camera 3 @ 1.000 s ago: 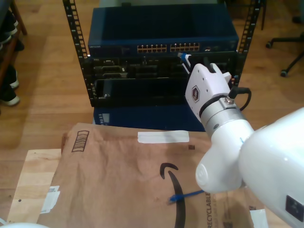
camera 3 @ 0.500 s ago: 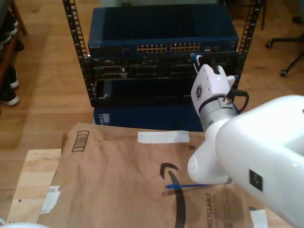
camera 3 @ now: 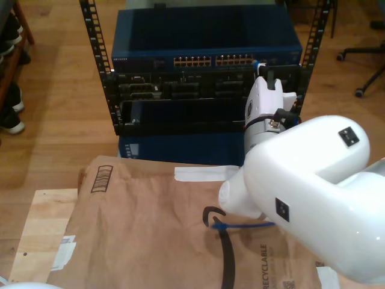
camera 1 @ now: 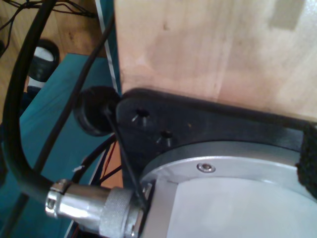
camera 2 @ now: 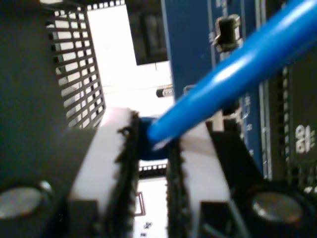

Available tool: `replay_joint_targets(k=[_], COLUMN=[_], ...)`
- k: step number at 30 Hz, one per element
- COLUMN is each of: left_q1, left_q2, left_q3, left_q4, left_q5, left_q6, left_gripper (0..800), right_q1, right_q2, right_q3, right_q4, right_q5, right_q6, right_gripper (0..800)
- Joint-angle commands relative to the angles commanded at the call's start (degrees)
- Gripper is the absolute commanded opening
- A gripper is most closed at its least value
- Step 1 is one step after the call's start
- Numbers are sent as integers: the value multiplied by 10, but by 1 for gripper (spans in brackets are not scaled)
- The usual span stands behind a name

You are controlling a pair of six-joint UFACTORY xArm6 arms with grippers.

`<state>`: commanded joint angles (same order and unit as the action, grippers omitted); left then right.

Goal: Grab the cable and plug it in

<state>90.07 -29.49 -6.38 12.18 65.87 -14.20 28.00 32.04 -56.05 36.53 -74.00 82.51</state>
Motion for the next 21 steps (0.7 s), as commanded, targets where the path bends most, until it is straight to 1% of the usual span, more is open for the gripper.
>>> replay_joint_targets(k=[3, 9, 21], left_q1=[0, 0, 0], left_q2=[0, 0, 0], left_q3=[0, 0, 0], left_q4=[0, 0, 0], left_q5=[0, 0, 0], left_q6=[0, 0, 0], left_gripper=[799, 799, 799], right_q1=[5, 18, 25], right_q2=[16, 54, 76], right_q3=[-15, -77, -95], right_q4=[7, 37, 66], right_q5=[-4, -4, -4], right_q6=[-6, -22, -40], right_gripper=[0, 0, 0])
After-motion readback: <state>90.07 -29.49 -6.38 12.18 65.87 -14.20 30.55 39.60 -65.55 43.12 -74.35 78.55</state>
